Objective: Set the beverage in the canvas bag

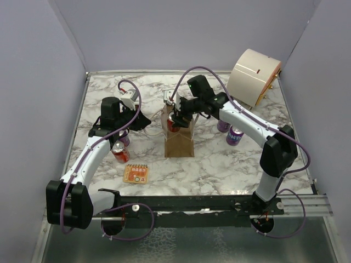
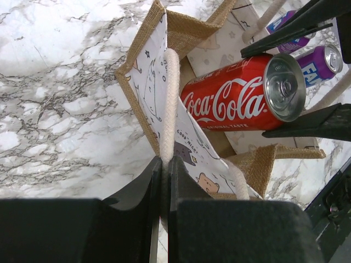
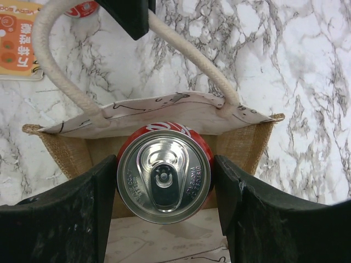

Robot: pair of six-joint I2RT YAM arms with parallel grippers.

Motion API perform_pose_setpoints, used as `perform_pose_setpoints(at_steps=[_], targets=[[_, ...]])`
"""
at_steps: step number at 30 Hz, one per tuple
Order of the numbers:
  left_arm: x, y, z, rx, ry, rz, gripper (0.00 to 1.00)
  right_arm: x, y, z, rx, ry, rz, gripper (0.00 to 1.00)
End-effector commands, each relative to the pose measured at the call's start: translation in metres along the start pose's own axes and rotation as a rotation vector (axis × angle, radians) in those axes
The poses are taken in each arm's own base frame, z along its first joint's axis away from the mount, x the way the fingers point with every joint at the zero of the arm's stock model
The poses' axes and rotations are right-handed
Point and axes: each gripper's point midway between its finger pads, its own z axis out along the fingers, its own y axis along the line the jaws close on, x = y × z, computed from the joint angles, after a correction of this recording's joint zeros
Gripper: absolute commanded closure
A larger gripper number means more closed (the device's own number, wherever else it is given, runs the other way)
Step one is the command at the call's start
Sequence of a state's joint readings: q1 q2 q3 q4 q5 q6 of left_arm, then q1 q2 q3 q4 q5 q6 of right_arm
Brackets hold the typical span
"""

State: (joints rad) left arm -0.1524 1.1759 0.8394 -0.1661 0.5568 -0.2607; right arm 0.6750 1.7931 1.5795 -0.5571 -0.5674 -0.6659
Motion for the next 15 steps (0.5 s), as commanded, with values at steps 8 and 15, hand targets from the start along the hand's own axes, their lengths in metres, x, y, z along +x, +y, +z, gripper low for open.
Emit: perform_pose_setpoints(at_steps=[8,15], targets=[[-0.009,-0.006,-0.002,0.023,-0.01,0.001,1.0,-0.004,-0.016,0.016,0.006,-0.01,-0.035,0.99],[-0.008,-0.007,-0.002,0.026,-0.012,0.005,1.0,0.02,-0.036,0.029,0.089,0.066,-0.004,0.99]])
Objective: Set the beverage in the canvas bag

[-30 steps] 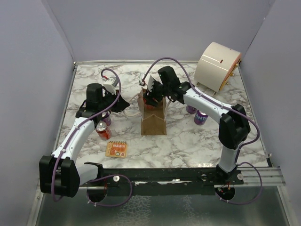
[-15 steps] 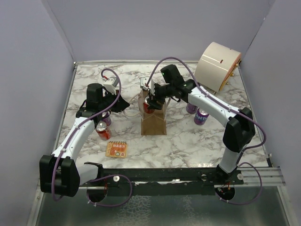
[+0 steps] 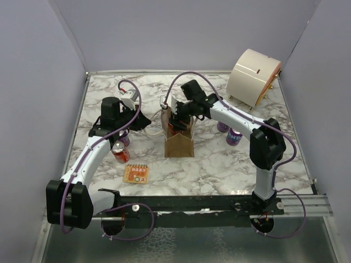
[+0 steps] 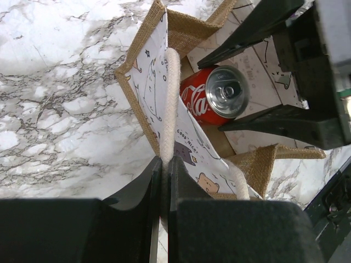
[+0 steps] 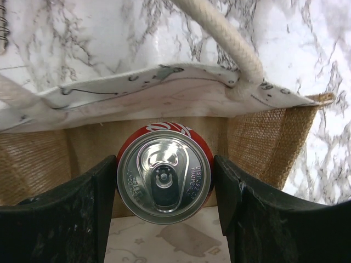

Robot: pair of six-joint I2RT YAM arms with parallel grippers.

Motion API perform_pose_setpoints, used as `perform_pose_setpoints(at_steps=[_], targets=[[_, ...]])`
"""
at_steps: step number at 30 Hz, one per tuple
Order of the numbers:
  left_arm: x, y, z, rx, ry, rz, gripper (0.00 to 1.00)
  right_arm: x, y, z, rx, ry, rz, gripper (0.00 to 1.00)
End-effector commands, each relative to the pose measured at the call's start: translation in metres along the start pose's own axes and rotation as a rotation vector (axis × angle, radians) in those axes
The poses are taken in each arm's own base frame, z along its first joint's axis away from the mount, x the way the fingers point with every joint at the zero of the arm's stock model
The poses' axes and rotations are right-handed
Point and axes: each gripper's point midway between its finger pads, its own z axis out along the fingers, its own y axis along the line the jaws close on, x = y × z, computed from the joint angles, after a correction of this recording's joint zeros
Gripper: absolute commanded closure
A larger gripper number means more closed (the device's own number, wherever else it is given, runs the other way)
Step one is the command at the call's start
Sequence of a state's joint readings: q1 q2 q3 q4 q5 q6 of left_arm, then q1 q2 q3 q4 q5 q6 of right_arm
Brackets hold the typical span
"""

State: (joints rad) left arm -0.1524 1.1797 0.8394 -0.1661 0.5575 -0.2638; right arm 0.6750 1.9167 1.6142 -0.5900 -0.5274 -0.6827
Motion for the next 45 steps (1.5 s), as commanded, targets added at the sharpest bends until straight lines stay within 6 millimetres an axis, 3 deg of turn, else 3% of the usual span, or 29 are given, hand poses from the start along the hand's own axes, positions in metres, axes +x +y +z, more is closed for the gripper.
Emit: perform_pose_setpoints(at_steps=[1,18,27,37,42,45], targets=[[-0.009,-0.008,-0.003,0.026,-0.015,0.011,1.0,-0.025,-0.038,-0.007,0.148,-0.042,-0.041,0.99],[-0.003,-0.007,-0.004,0.026,-0.01,0.012,1.0,-0.02,-0.078,-0.004,0.328,-0.05,0.072,0.99],[0.001,-0.009,-0.001,0.034,0.003,0.012,1.0,-0.006,-0.084,0.003,0.372,-0.035,0.18,0.99],[0.005,-0.01,0.002,0.04,0.019,0.012,1.0,-0.007,-0.084,0.01,0.362,-0.076,0.286,0.99],[0.005,-0.01,0.002,0.04,0.02,0.019,1.0,0.012,-0.077,0.022,0.352,-0.048,0.32,0.97],[0.005,-0.01,0.003,0.041,0.02,0.02,1.0,0.022,-0.072,0.027,0.34,-0.028,0.333,0.9]])
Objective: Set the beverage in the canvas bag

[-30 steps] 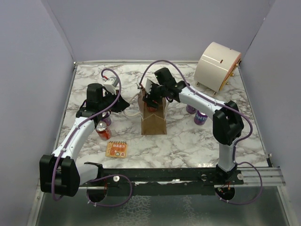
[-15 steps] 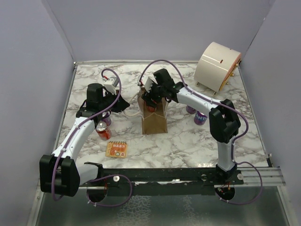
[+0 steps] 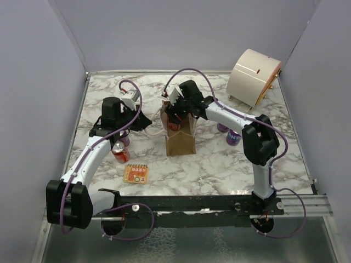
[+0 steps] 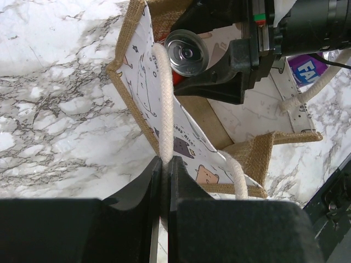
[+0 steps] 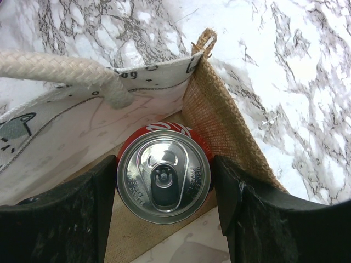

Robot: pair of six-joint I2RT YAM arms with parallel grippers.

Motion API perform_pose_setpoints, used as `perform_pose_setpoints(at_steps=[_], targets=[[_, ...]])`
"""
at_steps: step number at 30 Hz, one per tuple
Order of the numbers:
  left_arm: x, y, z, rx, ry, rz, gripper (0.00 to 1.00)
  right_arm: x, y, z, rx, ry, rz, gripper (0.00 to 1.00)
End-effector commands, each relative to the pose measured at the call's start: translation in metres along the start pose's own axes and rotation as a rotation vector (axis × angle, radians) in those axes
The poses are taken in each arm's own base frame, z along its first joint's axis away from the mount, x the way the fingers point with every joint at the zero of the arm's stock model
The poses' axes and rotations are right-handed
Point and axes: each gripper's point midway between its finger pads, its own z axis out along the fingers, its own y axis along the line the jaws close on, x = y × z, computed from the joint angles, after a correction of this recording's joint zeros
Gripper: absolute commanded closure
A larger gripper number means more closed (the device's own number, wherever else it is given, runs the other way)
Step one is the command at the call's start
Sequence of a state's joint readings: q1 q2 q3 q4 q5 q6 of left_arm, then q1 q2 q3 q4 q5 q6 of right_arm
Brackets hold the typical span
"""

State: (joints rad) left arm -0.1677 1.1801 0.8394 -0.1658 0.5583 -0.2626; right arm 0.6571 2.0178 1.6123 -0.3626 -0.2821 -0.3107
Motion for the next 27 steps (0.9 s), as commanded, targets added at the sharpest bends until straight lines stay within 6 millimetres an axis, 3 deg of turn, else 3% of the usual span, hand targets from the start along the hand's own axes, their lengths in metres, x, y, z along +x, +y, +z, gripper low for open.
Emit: perform_pose_setpoints(at_steps=[1,6,10,12,27], targets=[[0.002,-0.006,0.001,0.03,0.012,0.015,1.0,-0.009,-0.012,0.006,0.043,-0.062,0.013,0.86],[0.002,-0.005,0.001,0.028,0.011,0.022,1.0,-0.011,-0.012,0.003,0.048,-0.066,0.01,0.66],[0.003,-0.005,0.002,0.027,0.013,0.023,1.0,-0.02,-0.011,-0.005,0.044,-0.086,0.002,0.56],[0.003,-0.005,0.002,0.027,0.014,0.023,1.0,-0.024,-0.011,-0.009,0.041,-0.094,0.0,0.43],[-0.003,-0.005,0.004,0.025,0.019,0.024,1.0,-0.044,-0.002,-0.029,-0.005,-0.129,-0.04,0.07]])
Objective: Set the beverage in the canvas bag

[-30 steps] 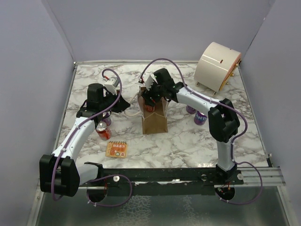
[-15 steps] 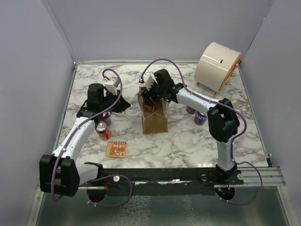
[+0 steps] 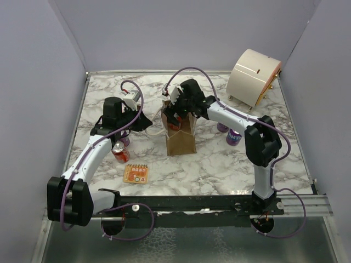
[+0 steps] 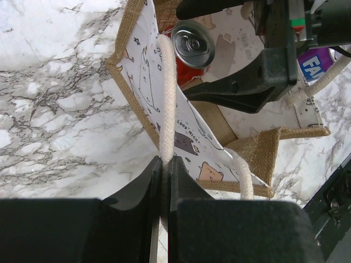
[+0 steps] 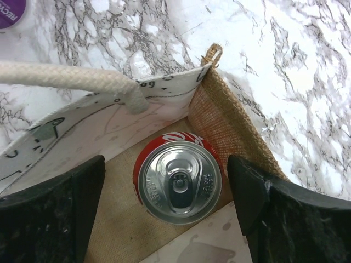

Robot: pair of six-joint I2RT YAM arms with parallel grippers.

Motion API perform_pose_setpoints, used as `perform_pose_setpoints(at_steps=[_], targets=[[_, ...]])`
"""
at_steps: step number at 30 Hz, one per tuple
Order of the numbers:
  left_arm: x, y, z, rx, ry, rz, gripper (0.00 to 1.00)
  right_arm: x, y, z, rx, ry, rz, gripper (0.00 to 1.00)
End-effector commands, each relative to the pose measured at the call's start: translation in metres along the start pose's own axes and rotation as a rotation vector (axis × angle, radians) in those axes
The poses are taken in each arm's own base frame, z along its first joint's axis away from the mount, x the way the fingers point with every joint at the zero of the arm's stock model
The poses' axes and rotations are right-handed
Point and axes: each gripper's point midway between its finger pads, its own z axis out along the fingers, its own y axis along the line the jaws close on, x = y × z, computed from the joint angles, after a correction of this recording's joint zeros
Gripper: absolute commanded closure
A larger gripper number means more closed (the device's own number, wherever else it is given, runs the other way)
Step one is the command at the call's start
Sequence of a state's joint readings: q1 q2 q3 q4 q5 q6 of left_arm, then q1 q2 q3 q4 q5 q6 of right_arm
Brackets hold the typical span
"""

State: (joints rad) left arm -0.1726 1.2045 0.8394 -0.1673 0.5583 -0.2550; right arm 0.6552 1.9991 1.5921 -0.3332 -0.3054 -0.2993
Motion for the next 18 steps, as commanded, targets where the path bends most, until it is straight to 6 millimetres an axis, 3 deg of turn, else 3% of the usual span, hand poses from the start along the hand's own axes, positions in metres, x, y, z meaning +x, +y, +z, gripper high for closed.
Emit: perform_pose_setpoints(at_steps=[1,12,18], targets=[[-0.009,-0.009,-0.001,0.026,-0.007,0.028,1.0,-0.042,-0.003,-0.027,0.001,-0.104,-0.049,0.06],[-0.014,-0.009,0.0,0.027,-0.007,0.032,1.0,-0.084,0.003,-0.072,-0.003,-0.185,-0.101,0.05],[-0.019,-0.009,0.002,0.026,-0.009,0.037,1.0,-0.117,0.011,-0.119,0.01,-0.273,-0.148,0.06]])
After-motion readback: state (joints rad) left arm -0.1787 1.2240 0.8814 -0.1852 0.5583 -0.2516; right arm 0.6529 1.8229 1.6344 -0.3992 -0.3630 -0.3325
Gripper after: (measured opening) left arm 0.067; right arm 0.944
